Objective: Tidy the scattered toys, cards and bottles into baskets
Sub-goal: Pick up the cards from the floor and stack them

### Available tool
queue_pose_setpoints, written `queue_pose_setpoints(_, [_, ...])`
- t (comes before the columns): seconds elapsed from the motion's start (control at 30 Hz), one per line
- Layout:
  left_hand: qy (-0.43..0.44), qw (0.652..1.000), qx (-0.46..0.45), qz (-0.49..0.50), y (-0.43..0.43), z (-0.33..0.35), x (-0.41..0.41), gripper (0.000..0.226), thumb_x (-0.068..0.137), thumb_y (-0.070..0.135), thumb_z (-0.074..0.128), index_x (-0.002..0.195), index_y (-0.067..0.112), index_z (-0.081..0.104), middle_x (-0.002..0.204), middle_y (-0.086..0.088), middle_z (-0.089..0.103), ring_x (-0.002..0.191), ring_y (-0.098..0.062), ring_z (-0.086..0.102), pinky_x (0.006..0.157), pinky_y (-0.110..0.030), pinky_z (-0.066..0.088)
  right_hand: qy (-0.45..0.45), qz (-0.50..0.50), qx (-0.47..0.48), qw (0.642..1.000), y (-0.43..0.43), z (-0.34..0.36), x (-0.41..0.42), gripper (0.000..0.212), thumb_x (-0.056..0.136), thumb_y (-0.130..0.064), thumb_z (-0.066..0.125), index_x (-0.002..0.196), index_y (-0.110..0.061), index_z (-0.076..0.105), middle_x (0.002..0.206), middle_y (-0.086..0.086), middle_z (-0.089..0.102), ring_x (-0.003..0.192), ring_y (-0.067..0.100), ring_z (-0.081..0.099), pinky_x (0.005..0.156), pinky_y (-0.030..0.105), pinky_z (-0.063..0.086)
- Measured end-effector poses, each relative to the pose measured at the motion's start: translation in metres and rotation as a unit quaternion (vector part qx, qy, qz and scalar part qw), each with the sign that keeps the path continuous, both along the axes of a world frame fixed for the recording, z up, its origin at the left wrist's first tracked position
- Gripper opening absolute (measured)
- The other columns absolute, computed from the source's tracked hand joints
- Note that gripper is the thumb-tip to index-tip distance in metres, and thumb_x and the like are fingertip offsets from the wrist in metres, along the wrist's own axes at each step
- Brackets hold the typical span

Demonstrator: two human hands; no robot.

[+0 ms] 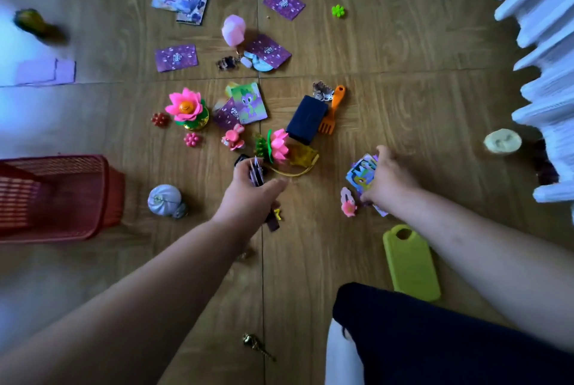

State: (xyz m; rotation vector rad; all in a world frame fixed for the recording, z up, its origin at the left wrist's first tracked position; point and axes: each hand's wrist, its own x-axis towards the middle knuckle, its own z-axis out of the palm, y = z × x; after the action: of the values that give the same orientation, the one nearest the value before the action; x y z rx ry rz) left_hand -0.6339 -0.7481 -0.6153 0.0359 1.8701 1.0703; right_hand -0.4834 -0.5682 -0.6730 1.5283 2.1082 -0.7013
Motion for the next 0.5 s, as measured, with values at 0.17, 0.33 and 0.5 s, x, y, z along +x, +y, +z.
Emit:
queue_pose_setpoints(0.17, [-0.001, 0.999, 0.013, 0.036, -0.018, -0.001, -0.013, 0.052, 0.088, 0.03, 0.069, 0.13, 0.03, 0.04, 0.107, -0.004, 0.063, 0.078, -0.02, 0.067, 0.054, -0.03, 0.055, 0.089, 0.013, -0.016, 0.996, -0.011, 0.023, -0.014, 0.061, 0.08, -0.024, 0.074, 0.125, -0.01, 0.035, 0.12, 0.012, 0.058, 0.106, 0.031, 0.058, 0.084, 0.036, 0.046])
queue_pose_setpoints(0.33, [-0.013, 0.996, 0.078, 0.045, -0.019, 0.014, -0.021, 0.049, 0.091, 0.041, 0.063, 0.131, 0.034, 0.037, 0.111, -0.003, 0.064, 0.077, -0.02, 0.071, 0.054, -0.031, 0.057, 0.127, 0.179, -0.117, 0.968, -0.049, 0.084, -0.082, 0.056, 0.086, -0.018, 0.064, 0.133, -0.011, 0.035, 0.115, 0.005, 0.055, 0.096, 0.02, 0.053, 0.071, 0.022, 0.038])
queue_pose_setpoints(0.5, [-0.079, 0.984, 0.126, 0.096, -0.032, 0.045, -0.052, 0.045, 0.088, 0.052, 0.062, 0.124, 0.031, 0.043, 0.102, -0.005, 0.067, 0.069, -0.023, 0.068, 0.059, -0.043, 0.06, 0.17, 0.279, -0.138, 0.935, -0.1, 0.142, -0.153, 0.012, 0.082, -0.012, 0.061, 0.092, -0.017, 0.057, 0.085, 0.005, 0.065, 0.081, 0.02, 0.064, 0.062, 0.026, 0.051])
